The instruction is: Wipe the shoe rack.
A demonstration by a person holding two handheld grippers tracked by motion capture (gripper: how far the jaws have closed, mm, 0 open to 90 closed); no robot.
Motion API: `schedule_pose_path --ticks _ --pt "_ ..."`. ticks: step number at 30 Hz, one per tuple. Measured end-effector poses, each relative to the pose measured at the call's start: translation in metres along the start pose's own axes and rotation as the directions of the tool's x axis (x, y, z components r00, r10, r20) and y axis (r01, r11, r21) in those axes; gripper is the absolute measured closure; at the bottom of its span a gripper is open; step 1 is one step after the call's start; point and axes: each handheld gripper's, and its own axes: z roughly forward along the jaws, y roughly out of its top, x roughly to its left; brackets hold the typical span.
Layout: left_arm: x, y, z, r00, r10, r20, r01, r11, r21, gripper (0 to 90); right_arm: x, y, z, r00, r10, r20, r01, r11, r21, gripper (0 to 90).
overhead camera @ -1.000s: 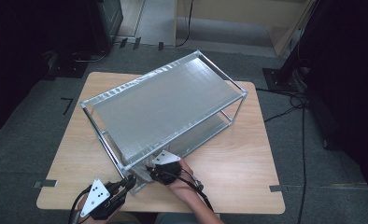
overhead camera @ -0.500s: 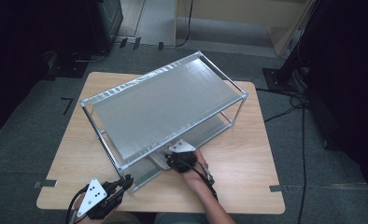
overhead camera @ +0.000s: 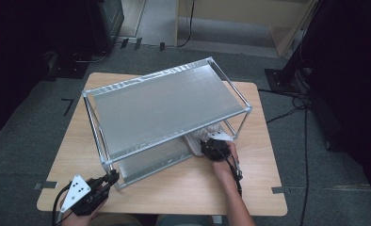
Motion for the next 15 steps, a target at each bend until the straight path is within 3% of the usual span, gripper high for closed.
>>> schedule_pose_path --ticks 4,6,7,9,15 --pt "0.005 0.000 -0.003 0.9998 -0.014 -0.011 0.014 0.9999 -0.002 80.4 -0.022 -0.003 -0.003 0.9939 0.076 0.080 -0.075 0.997 -0.014 63.5" --pt "0.006 0.000 -0.002 0.9997 -0.022 -0.010 0.022 0.9997 -0.004 80.2 -0.028 -0.005 -0.004 0.9903 0.112 0.083 -0.110 0.994 -0.028 63.8" --pt "0.006 0.000 -0.002 0.9997 -0.023 -0.010 0.023 0.9997 -0.005 80.2 -0.028 -0.006 -0.004 0.9911 0.105 0.082 -0.102 0.994 -0.034 63.8" --pt "0.006 0.000 -0.002 0.9994 -0.034 -0.006 0.034 0.9994 -0.004 80.0 -0.021 -0.005 -0.004 0.9922 0.077 0.098 -0.076 0.997 -0.022 63.7" --pt "0.001 -0.001 0.001 0.9984 -0.054 0.018 0.054 0.9985 -0.008 79.4 0.011 -0.004 0.002 0.9987 0.012 0.050 -0.012 1.000 -0.005 63.3"
